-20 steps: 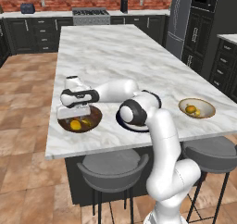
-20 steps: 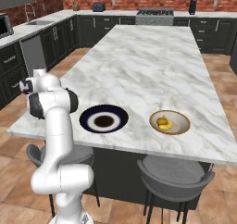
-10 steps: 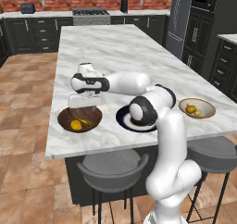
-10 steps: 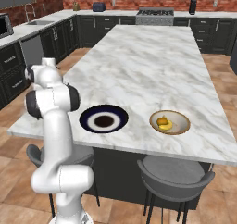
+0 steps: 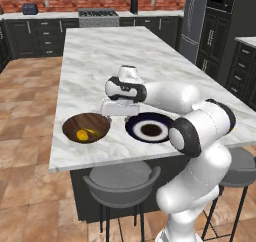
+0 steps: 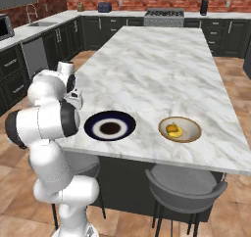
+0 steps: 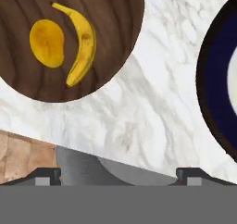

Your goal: Take the fruits from the plate on the dining counter and place two fruits in each bowl.

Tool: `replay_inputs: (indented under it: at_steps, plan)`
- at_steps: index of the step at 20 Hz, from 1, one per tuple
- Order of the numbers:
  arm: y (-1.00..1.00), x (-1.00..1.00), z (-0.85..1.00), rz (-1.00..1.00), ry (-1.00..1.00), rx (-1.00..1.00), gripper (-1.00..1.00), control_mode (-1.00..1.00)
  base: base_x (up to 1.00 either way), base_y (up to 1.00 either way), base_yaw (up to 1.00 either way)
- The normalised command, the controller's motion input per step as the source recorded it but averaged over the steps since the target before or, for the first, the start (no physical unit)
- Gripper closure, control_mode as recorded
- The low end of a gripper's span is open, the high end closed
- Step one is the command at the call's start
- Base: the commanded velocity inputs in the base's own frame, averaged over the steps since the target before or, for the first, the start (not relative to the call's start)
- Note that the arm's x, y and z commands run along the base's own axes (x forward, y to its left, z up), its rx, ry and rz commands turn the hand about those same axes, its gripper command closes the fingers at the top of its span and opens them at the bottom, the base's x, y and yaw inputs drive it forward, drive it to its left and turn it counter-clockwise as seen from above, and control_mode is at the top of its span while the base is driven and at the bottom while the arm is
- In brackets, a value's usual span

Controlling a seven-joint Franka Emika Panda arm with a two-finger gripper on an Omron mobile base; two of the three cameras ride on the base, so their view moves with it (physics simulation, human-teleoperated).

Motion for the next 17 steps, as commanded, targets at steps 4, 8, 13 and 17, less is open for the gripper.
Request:
replay_inputs:
  at_steps: [4, 8, 13, 17]
  plan:
    - [-1.00, -0.99, 0.54, -0.07, -0.05, 0.06, -1.00, -1.00, 0.00, 0.00, 0.00]
    - [-0.85, -0.76, 0.82, -0.05, 0.00, 0.05, -1.00, -1.00, 0.00, 0.00, 0.00]
    - [-0.64, -0.73, 0.78, -0.08, 0.00, 0.03, -1.00, -1.00, 0.00, 0.00, 0.00]
    - [-0.07, -0.49, 0.45, -0.17, -0.03, -0.03, -1.00, -1.00, 0.00, 0.00, 0.00]
